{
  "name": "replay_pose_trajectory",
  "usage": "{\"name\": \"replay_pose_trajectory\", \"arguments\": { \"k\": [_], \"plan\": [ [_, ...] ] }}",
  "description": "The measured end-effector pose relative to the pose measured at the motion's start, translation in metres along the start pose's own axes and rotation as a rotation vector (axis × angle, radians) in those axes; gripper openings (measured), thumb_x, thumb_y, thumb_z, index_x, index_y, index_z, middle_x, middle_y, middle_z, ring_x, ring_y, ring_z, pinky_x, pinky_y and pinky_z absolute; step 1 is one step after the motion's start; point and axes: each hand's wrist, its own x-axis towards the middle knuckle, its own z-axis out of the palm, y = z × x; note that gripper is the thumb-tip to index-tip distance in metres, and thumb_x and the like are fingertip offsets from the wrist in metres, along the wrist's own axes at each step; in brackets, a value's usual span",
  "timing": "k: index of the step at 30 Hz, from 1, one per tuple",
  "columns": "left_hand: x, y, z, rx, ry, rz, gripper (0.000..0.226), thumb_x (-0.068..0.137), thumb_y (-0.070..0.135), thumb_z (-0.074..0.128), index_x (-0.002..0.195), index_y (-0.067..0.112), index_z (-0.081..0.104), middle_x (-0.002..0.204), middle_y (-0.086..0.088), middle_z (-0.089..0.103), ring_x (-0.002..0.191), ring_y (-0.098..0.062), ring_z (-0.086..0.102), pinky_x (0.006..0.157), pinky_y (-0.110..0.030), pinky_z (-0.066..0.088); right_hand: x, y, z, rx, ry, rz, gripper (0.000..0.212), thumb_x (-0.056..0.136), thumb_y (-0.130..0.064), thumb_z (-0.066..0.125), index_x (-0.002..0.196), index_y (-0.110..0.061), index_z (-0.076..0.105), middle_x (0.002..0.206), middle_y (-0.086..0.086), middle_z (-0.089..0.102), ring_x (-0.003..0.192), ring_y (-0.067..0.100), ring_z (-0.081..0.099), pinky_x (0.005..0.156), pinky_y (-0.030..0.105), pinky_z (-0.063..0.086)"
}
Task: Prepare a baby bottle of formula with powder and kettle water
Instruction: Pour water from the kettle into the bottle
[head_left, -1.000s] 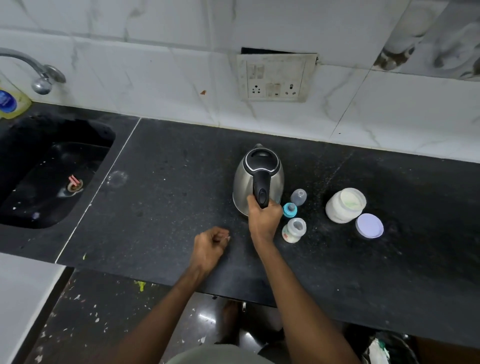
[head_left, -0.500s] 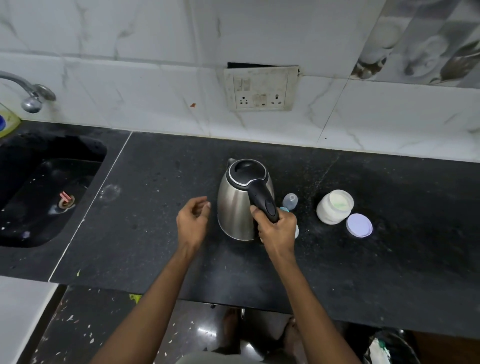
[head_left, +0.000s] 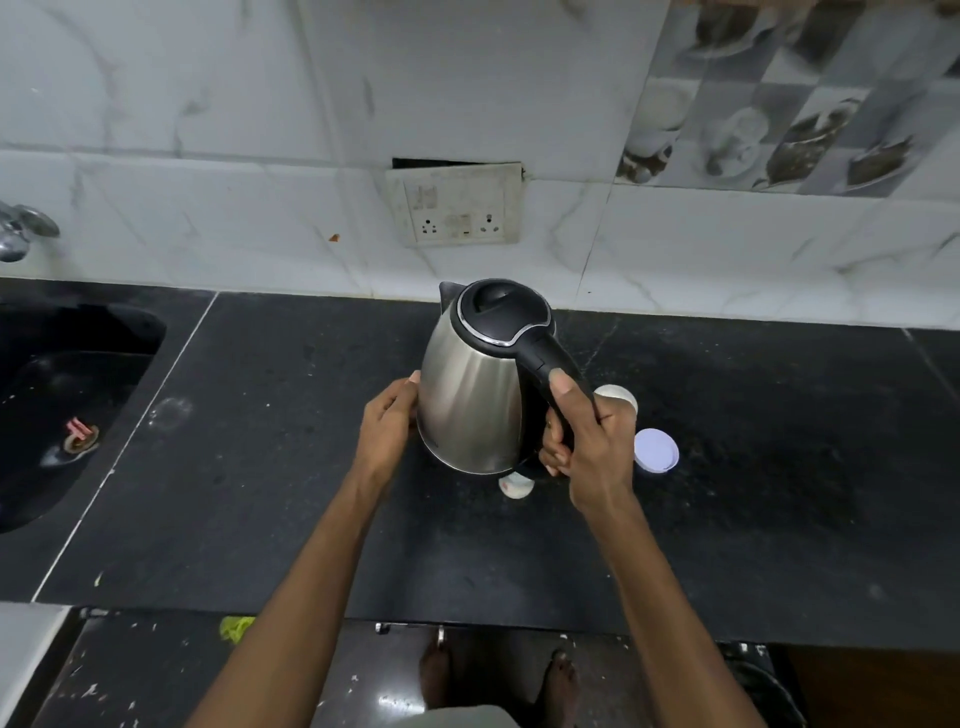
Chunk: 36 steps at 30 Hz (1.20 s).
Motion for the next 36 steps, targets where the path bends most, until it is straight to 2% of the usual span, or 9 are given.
{"name": "replay_pose_trajectory", "arguments": {
  "k": [5,8,14,17,21,25,28,33,36],
  "plan": [
    [-0.013,0.025,0.049,0.046,-0.148,-0.093,0.038,0.106,0.028,0.050,0.072,0.017,0.063,0.072,-0.002,0.053,0.066,-0.013,0.048,0.057,-0.023,0.046,-0.005,-0.021,-0.046,-0.024,0.016,-0.013,0.080,0.078,-0.079,0.063,0.048,-0.008,0.046,0.041,0.008,0.031,0.036,0.015,0.027,0.043,0.033,0.022],
    [-0.021,0.028,0.077,0.075,-0.238,-0.132,0.042,0.105,0.023,0.043,0.072,0.026,0.069,0.069,0.008,0.065,0.064,-0.007,0.056,0.063,-0.028,0.045,-0.005,-0.030,-0.073,-0.016,0.039,0.022,0.085,0.070,-0.094,0.055,0.051,-0.011,0.049,0.042,0.006,0.032,0.036,0.015,0.027,0.044,0.036,0.020],
    [-0.037,0.017,0.124,-0.043,-0.198,-0.159,0.025,0.101,0.030,0.048,0.096,0.014,0.066,0.087,-0.010,0.063,0.083,-0.021,0.055,0.069,-0.035,0.043,-0.007,-0.037,-0.117,-0.066,0.043,0.028,0.085,0.078,-0.092,0.047,0.052,-0.012,0.052,0.039,0.005,0.034,0.036,0.016,0.028,0.045,0.033,0.029],
    [-0.043,0.009,0.145,-0.147,-0.146,-0.268,0.019,0.100,0.035,0.049,0.094,0.020,0.058,0.088,-0.006,0.052,0.070,-0.019,0.047,0.060,-0.027,0.036,-0.009,-0.037,-0.134,-0.096,0.010,0.021,0.086,0.079,-0.090,0.049,0.060,-0.006,0.059,0.040,0.005,0.037,0.036,0.018,0.032,0.045,0.032,0.034],
    [-0.053,0.008,0.166,-0.241,-0.060,-0.324,0.030,0.099,0.023,0.047,0.070,0.021,0.044,0.059,0.002,0.042,0.048,-0.014,0.039,0.039,-0.022,0.034,-0.008,-0.040,-0.154,-0.194,-0.077,-0.012,0.085,0.089,-0.082,0.047,0.075,-0.001,0.067,0.047,0.009,0.047,0.044,0.023,0.043,0.053,0.044,0.042],
    [-0.050,-0.008,0.171,-0.314,0.000,-0.348,0.012,0.085,0.028,0.055,0.073,0.027,0.054,0.074,-0.004,0.047,0.073,-0.025,0.043,0.063,-0.038,0.037,-0.006,-0.048,-0.170,-0.260,-0.088,-0.008,0.074,0.102,-0.064,0.038,0.091,0.002,0.069,0.064,0.009,0.060,0.061,0.021,0.054,0.064,0.029,0.048],
    [-0.049,-0.021,0.172,-0.307,-0.017,-0.310,0.013,0.085,0.029,0.054,0.072,0.026,0.056,0.087,-0.004,0.053,0.088,-0.027,0.045,0.078,-0.047,0.039,-0.004,-0.044,-0.157,-0.169,0.126,0.043,0.082,0.103,-0.067,0.033,0.078,0.003,0.067,0.053,-0.001,0.057,0.050,0.016,0.047,0.051,0.027,0.043],
    [-0.066,-0.018,0.170,-0.176,-0.042,-0.203,0.046,0.105,0.028,0.047,0.062,0.030,0.063,0.070,0.012,0.058,0.081,-0.017,0.051,0.079,-0.040,0.042,0.005,-0.032,-0.143,-0.081,0.410,0.045,0.076,0.110,-0.051,0.036,0.042,-0.023,0.057,0.044,0.007,0.051,0.033,0.014,0.037,0.039,0.023,0.029],
    [-0.061,-0.027,0.152,0.139,0.005,0.039,0.026,0.108,0.028,0.055,0.089,0.031,0.074,0.088,0.012,0.066,0.084,-0.008,0.060,0.080,-0.027,0.046,0.008,-0.028,-0.147,-0.119,0.469,0.076,0.072,0.110,-0.041,0.043,0.041,-0.022,0.050,0.039,-0.004,0.048,0.036,0.015,0.045,0.038,0.022,0.031]
  ]
}}
